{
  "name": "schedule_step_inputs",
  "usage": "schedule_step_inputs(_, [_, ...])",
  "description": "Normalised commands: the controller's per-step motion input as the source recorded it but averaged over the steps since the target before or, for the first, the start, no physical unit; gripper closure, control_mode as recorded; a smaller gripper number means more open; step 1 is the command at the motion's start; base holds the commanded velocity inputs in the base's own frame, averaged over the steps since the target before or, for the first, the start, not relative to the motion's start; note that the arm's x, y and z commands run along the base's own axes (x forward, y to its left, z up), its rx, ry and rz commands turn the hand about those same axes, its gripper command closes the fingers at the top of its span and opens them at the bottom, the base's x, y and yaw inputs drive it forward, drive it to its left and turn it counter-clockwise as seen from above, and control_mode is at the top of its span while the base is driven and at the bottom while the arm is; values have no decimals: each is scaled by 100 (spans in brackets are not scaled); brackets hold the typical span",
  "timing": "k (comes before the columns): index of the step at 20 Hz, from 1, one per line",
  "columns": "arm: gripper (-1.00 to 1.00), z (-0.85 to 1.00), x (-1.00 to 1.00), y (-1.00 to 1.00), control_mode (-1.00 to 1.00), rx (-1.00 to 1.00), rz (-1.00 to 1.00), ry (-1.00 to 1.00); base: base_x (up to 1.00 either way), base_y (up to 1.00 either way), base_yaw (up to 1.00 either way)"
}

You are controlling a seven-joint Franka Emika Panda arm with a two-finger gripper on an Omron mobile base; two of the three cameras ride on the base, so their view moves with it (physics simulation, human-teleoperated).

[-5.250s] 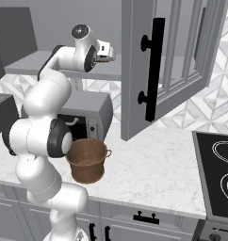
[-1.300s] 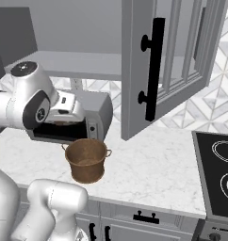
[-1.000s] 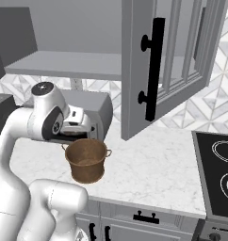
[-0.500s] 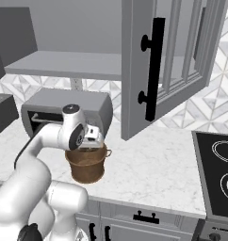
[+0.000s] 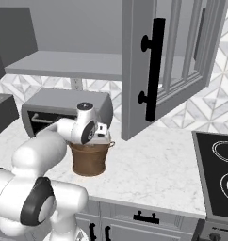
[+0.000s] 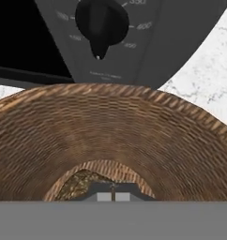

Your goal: Open the cabinet, pick up the bread from the cabinet and place it in the basket. Then move the basket to the dining counter.

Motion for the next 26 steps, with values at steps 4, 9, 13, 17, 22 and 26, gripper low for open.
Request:
schedule_step_inputs(4, [100,-7,-49,-1,-100,1,3,-1,0,0,0])
schedule_step_inputs(9, [100,2,-95,0,-100,0,0,-6,0,0,0])
schedule_step_inputs(13, [100,45,-87,6,-100,0,-8,-9,0,0,0])
schedule_step_inputs(17, [100,65,-51,3,-100,0,-26,-20,0,0,0])
schedule_step_inputs(22, [100,50,-26,0,-100,0,-34,-6,0,0,0])
schedule_step_inputs(26, [-100,61,-20,-1,-100,8,-22,-1,0,0,0])
